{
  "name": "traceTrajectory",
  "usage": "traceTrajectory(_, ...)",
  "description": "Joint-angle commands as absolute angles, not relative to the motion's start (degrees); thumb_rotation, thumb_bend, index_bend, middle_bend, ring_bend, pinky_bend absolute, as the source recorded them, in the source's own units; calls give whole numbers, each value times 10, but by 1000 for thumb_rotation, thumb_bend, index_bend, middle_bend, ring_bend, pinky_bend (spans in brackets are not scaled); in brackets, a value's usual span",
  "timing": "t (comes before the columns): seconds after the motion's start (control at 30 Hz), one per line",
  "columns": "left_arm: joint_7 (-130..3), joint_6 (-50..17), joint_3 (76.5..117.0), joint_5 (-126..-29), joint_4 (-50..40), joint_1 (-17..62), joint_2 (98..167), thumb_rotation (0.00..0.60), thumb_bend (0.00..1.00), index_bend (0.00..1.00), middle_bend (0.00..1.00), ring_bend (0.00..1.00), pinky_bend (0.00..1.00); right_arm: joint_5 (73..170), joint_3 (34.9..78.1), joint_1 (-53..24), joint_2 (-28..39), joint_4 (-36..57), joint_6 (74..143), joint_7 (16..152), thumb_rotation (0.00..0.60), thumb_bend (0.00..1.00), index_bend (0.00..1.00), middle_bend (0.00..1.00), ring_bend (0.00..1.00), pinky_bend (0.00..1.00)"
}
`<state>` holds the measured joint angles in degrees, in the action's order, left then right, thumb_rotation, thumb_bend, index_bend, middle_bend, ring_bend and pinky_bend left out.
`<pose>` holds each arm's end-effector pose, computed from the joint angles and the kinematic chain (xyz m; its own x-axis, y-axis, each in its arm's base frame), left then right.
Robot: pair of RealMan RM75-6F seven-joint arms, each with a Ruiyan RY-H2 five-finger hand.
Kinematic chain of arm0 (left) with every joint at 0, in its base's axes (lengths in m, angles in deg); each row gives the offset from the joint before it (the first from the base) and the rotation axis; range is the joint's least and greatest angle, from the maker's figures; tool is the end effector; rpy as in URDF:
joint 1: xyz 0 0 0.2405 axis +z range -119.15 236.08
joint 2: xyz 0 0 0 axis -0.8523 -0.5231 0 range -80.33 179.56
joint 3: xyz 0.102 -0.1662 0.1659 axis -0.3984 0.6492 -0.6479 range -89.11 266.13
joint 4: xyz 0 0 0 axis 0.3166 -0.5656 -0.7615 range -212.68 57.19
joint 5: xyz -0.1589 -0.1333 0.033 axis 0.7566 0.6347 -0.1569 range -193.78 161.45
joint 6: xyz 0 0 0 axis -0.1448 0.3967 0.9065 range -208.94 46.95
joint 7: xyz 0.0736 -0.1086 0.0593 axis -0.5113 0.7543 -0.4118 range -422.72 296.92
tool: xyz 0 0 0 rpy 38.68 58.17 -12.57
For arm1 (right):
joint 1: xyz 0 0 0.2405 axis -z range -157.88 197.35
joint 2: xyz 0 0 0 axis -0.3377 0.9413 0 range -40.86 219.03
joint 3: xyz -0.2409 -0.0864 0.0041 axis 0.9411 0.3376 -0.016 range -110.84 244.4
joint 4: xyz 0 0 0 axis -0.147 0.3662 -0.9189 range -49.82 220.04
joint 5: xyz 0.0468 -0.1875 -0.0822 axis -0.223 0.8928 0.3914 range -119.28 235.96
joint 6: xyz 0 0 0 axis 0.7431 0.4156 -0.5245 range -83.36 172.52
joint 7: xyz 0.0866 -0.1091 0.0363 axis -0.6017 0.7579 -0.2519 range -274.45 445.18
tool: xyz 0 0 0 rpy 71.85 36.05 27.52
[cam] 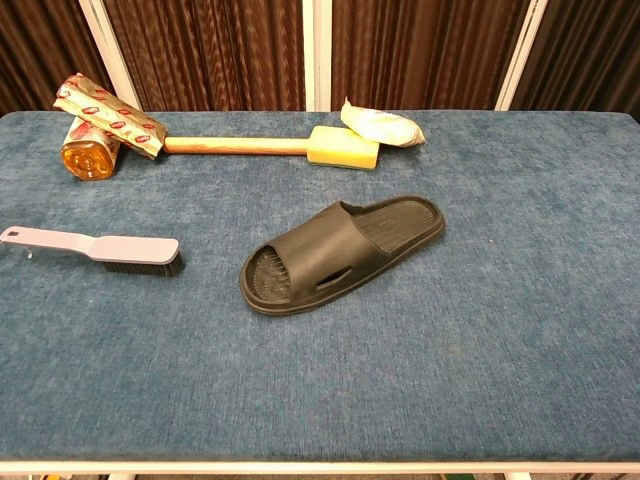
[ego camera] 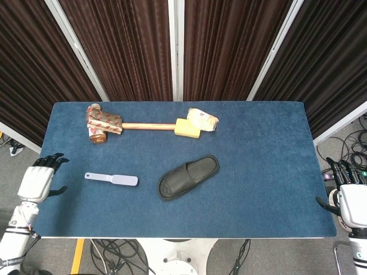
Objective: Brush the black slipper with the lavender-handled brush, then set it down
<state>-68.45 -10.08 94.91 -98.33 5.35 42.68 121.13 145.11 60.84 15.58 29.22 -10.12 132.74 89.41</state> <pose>-0.3067 0.2552 0.1131 0.5051 0.0962 0.8577 0.8618 -0.1114 -0.4949 -0.2983 -0.1872 0.1916 0.4752 0.1023 0.8739 -0.8778 -0.0122 0.4788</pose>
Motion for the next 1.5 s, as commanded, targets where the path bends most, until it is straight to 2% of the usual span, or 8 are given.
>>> traceTrajectory(0.03,-697,-212,964,-949,24,355,1231,600,151,352,322,251,287,1453,609,155,294,-102,1326,891,600,0,74,175,95,217)
traceTrajectory(0.13,-726,-290,966,-911,12,316,1243,600,151,354,330,251,288,1453,610,154,295,-101,1324,888,600,0,74,175,95,217)
traceTrajectory(0.27,-765,-357,964,-863,-2,281,1261,600,151,376,349,261,294,1449,611,155,298,-100,1321,883,600,0,74,175,95,217)
traceTrajectory(0.47,-814,-393,960,-790,-9,253,1283,600,151,445,444,359,371,1443,612,158,296,-93,1319,875,600,0,73,175,95,215)
traceTrajectory(0.77,-854,-400,950,-722,6,226,1297,600,157,544,511,402,416,1437,615,157,295,-82,1310,864,600,0,74,175,95,211)
traceTrajectory(1.0,-862,-410,935,-690,2,212,1303,600,157,545,541,436,418,1432,615,154,291,-77,1301,861,600,0,74,175,95,210)
traceTrajectory(1.3,-838,-409,925,-689,15,208,1303,600,157,575,604,513,528,1428,615,152,286,-68,1295,856,600,0,73,179,95,209)
traceTrajectory(1.5,-836,-416,916,-679,9,199,1305,600,157,583,621,525,544,1426,615,152,285,-63,1295,851,600,0,73,180,95,209)
